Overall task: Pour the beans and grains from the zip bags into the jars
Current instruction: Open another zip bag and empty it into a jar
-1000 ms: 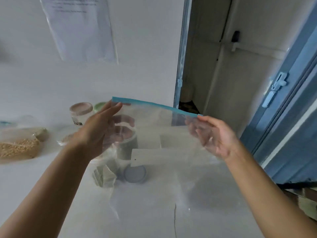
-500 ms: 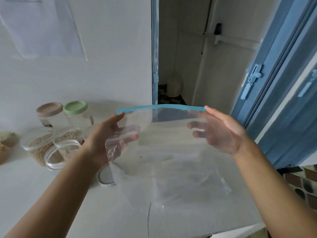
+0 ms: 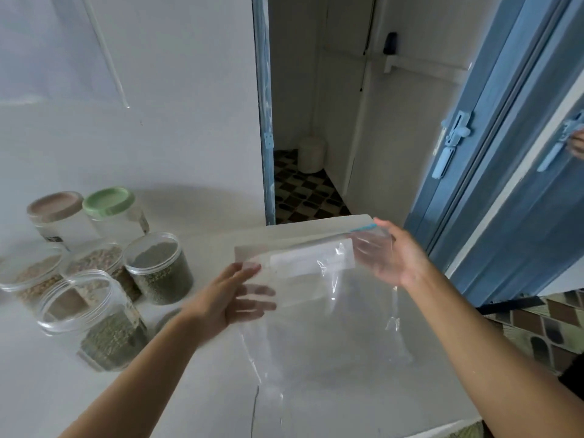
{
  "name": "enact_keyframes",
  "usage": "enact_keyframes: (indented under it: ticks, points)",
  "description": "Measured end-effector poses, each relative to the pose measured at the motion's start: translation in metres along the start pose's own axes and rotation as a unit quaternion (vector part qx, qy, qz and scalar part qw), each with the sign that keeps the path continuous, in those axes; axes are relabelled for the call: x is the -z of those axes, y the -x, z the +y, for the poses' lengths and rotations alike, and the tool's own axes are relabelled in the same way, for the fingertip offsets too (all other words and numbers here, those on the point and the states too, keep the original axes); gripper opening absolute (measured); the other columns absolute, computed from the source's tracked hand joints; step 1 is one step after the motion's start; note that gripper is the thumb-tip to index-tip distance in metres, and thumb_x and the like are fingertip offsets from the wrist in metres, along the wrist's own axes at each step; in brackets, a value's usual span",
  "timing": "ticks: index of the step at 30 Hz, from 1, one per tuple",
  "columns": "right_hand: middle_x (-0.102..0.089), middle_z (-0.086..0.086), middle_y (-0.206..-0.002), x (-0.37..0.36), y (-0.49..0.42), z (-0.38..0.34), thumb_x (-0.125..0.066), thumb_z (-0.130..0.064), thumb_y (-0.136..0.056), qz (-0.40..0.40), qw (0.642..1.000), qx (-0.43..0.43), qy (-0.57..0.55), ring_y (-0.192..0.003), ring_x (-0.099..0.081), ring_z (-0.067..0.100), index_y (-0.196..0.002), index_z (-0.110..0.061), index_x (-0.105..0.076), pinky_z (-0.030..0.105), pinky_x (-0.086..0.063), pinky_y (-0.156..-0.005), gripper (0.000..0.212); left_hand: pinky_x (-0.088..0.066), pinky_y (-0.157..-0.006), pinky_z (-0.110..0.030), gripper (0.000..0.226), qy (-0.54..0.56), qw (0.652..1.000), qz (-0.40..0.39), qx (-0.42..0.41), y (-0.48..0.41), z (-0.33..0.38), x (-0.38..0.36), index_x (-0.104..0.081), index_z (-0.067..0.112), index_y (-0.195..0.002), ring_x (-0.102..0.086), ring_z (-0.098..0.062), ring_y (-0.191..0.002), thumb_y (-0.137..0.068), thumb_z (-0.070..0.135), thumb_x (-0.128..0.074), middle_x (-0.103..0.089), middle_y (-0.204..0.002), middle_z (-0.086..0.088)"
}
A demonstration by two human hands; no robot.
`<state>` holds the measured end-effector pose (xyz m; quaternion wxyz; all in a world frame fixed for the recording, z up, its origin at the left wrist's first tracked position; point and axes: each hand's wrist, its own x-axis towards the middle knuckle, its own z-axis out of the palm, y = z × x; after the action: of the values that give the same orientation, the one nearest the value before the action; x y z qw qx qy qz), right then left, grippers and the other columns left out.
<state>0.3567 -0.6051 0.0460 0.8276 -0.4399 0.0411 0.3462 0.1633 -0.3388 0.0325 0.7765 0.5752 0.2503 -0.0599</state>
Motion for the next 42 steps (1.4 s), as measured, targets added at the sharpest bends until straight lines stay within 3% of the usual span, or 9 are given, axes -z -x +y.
enact_keyframes:
  ticks: [4, 7, 11, 17, 24, 26, 30, 35, 42]
  points:
    - [-0.065, 0.023, -0.131, 0.013, -0.015, 0.004, -0.064, -0.011, -0.091, -0.012, 0.997, -0.014, 0.068, -0.100, -0.071, 0.036, -0.124, -0.007, -0.058, 0.041, -0.061, -0.085, 0.034, -0.063, -0.065, -0.038, 0.059, -0.104, 0.995, -0.002, 0.006, -0.009, -0.014, -0.003, -0.044, 0.022, -0.130, -0.076, -0.039, -0.088, -0.084, 0.009, -0.079, -0.076, -0.098, -0.020]
    - [-0.066, 0.023, -0.127, 0.021, -0.027, 0.009, -0.063, -0.006, -0.086, 0.037, 0.996, -0.037, 0.069, -0.087, -0.073, 0.033, -0.121, -0.006, -0.061, 0.032, -0.062, -0.063, 0.036, -0.064, -0.076, -0.045, 0.053, -0.221, 0.973, 0.055, 0.015, -0.018, -0.015, -0.003, -0.056, 0.009, -0.116, -0.078, -0.030, -0.081, -0.079, 0.038, -0.080, -0.077, -0.086, -0.017]
    - [-0.069, 0.021, -0.118, 0.030, -0.042, 0.008, -0.063, -0.002, -0.086, 0.063, 0.993, -0.031, 0.091, -0.075, -0.074, 0.027, -0.121, -0.004, -0.066, 0.024, -0.057, -0.052, 0.035, -0.062, -0.076, -0.045, 0.053, -0.360, 0.906, 0.209, -0.078, -0.038, -0.008, 0.006, -0.060, 0.010, -0.097, -0.074, -0.023, -0.061, -0.092, 0.062, -0.053, -0.071, -0.069, -0.008]
    - [-0.069, 0.025, -0.120, 0.028, -0.060, 0.003, -0.044, 0.003, -0.096, 0.009, 0.985, -0.066, 0.156, -0.086, -0.074, 0.037, -0.131, -0.009, -0.061, 0.034, -0.061, -0.059, 0.040, -0.060, -0.083, -0.046, 0.032, -0.389, 0.879, 0.269, -0.054, -0.086, 0.004, 0.022, -0.057, 0.004, -0.118, -0.073, -0.031, -0.075, -0.108, 0.031, -0.044, -0.067, -0.077, -0.009]
    - [-0.069, 0.022, -0.125, 0.020, -0.073, -0.003, -0.067, -0.023, -0.090, 0.008, 0.991, -0.044, 0.124, -0.116, -0.068, 0.038, -0.139, 0.000, -0.056, 0.043, -0.061, -0.086, 0.055, -0.057, -0.065, -0.024, 0.033, -0.403, 0.882, 0.245, 0.015, -0.110, 0.003, 0.025, -0.060, 0.005, -0.102, -0.070, -0.016, -0.058, -0.107, 0.032, -0.042, -0.067, -0.067, -0.005]
    - [-0.069, 0.021, -0.126, 0.024, -0.075, -0.002, -0.067, -0.017, -0.086, 0.002, 0.990, -0.043, 0.133, -0.117, -0.067, 0.037, -0.143, 0.000, -0.052, 0.043, -0.060, -0.091, 0.062, -0.059, -0.081, -0.031, 0.036, -0.408, 0.882, 0.236, 0.009, -0.115, 0.003, 0.025, -0.061, 0.006, -0.103, -0.075, -0.026, -0.073, -0.107, 0.036, -0.042, -0.073, -0.075, -0.010]
    - [-0.074, 0.017, -0.118, 0.032, -0.082, 0.001, -0.051, 0.005, -0.092, 0.033, 0.982, -0.050, 0.180, -0.099, -0.075, 0.027, -0.141, -0.006, -0.054, 0.035, -0.058, -0.085, 0.050, -0.055, -0.079, -0.032, 0.024, -0.461, 0.849, 0.257, -0.027, -0.125, 0.005, 0.028, -0.062, 0.007, -0.107, -0.068, -0.025, -0.064, -0.104, 0.020, -0.042, -0.068, -0.075, -0.008]
    - [-0.072, 0.016, -0.123, 0.032, -0.079, -0.001, -0.047, 0.004, -0.097, -0.029, 0.973, -0.020, 0.227, -0.105, -0.073, 0.027, -0.142, -0.025, -0.055, 0.028, -0.062, -0.075, 0.054, -0.045, -0.087, -0.042, 0.029, -0.498, 0.800, 0.316, -0.110, -0.124, 0.024, 0.032, -0.058, -0.001, -0.110, -0.060, -0.042, -0.105, -0.104, 0.017, -0.036, -0.064, -0.112, -0.024]
    - [-0.075, 0.016, -0.107, 0.037, -0.078, 0.004, -0.057, 0.009, -0.091, -0.020, 0.956, -0.061, 0.286, -0.065, -0.063, 0.019, -0.135, -0.033, -0.059, 0.025, -0.055, -0.051, 0.060, -0.038, -0.086, -0.044, 0.029, -0.489, 0.771, 0.361, -0.192, -0.114, 0.077, 0.049, -0.050, -0.003, -0.123, -0.054, -0.046, -0.112, -0.106, 0.016, -0.036, -0.058, -0.124, -0.031]
